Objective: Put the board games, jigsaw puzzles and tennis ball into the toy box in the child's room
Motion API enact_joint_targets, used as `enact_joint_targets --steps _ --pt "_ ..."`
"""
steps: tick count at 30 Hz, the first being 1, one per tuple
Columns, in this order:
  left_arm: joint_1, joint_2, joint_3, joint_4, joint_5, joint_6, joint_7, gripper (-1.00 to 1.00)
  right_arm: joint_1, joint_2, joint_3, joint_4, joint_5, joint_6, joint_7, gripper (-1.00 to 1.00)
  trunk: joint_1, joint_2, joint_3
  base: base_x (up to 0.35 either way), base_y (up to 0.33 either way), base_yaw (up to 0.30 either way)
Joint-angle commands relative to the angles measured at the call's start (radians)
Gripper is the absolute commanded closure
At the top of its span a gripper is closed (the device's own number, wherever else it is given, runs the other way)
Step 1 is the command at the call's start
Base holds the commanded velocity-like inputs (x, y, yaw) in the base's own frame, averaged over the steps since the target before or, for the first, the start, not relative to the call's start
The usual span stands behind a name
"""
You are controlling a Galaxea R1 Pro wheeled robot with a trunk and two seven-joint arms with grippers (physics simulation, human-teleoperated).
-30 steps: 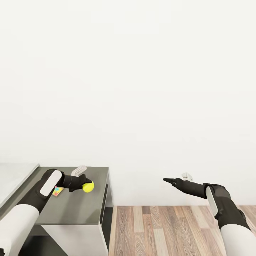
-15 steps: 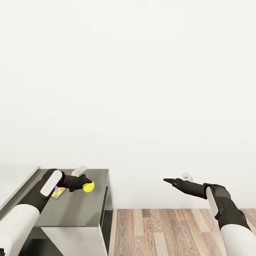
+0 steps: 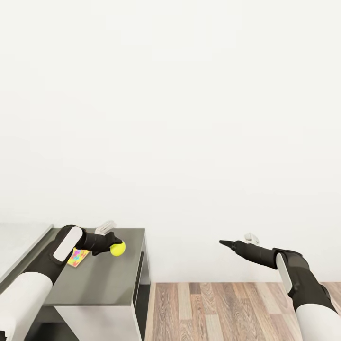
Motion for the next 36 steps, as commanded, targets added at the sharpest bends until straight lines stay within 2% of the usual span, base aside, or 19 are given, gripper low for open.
enact_joint_targets --steps 1,11,14,15,16,17,18,20,22,23,26,28,31,36 --pt "-0.001 0.001 -0.003 -0.001 0.007 0.001 0.006 1.00 0.000 0.000 -0.009 0.000 -0.006 0.005 0.000 -1.00 0.001 -0.002 -0.001 0.000 0.000 0.000" --pt "0.001 0.009 -0.003 -0.001 0.008 0.006 -0.010 1.00 0.001 0.002 -0.030 0.000 -0.006 0.000 0.009 -1.00 0.001 -0.002 0.016 0.000 0.000 0.004" --pt "0.003 0.032 -0.005 -0.001 0.008 0.007 -0.101 1.00 0.001 0.002 -0.031 0.000 -0.006 -0.002 0.006 -1.00 0.001 -0.002 0.021 0.000 0.000 0.061" --pt "0.004 0.050 -0.005 -0.001 0.006 0.007 -0.185 1.00 0.001 0.001 -0.031 0.000 -0.006 -0.003 0.006 -1.00 0.001 -0.002 0.023 0.000 0.000 0.097" --pt "0.004 0.055 -0.006 -0.001 0.004 0.007 -0.214 1.00 0.001 0.001 -0.031 0.000 -0.006 -0.003 0.006 -1.00 0.001 -0.002 0.024 0.000 0.000 0.103" --pt "0.005 0.068 -0.009 -0.001 -0.001 0.006 -0.297 1.00 0.001 0.001 -0.031 0.000 -0.006 -0.003 0.006 -1.00 0.001 -0.002 0.026 0.000 0.000 0.124" --pt "0.006 0.076 -0.010 -0.001 -0.003 0.006 -0.343 1.00 0.001 0.001 -0.031 0.000 -0.006 -0.004 0.006 -1.00 0.001 -0.002 0.027 0.000 0.000 0.139" --pt "0.007 0.090 -0.011 -0.001 -0.004 0.007 -0.397 1.00 0.001 0.001 -0.031 0.000 -0.006 -0.004 0.005 -1.00 0.001 -0.002 0.030 0.000 0.000 0.154" --pt "0.008 0.122 -0.011 -0.001 -0.002 0.007 -0.461 1.00 0.001 0.001 -0.031 0.000 -0.005 -0.004 0.004 -1.00 0.001 -0.002 0.033 0.000 0.000 0.178" --pt "0.009 0.129 -0.010 -0.001 -0.001 0.007 -0.474 1.00 0.001 0.001 -0.031 0.000 -0.005 -0.004 0.004 -1.00 0.001 -0.002 0.035 0.000 0.000 0.188" --pt "0.010 0.170 -0.009 -0.001 0.000 0.006 -0.562 1.00 0.001 0.001 -0.031 0.000 -0.005 -0.004 0.002 -1.00 0.001 -0.002 0.037 0.000 0.000 0.107" --pt "0.011 0.184 -0.008 -0.001 -0.004 0.005 -0.618 1.00 0.001 0.001 -0.031 0.000 -0.004 -0.005 0.000 -1.00 0.001 -0.002 0.037 0.000 0.000 0.034" --pt "0.011 0.192 -0.008 -0.001 -0.007 0.005 -0.665 1.00 0.001 0.002 -0.031 0.000 -0.002 -0.006 -0.001 -1.00 0.001 -0.002 0.038 0.000 0.000 0.011" --pt "0.011 0.195 -0.009 -0.001 -0.008 0.003 -0.681 1.00 0.001 0.001 -0.031 0.001 -0.005 -0.006 0.002 -1.00 0.001 -0.002 0.038 0.000 0.000 0.002"
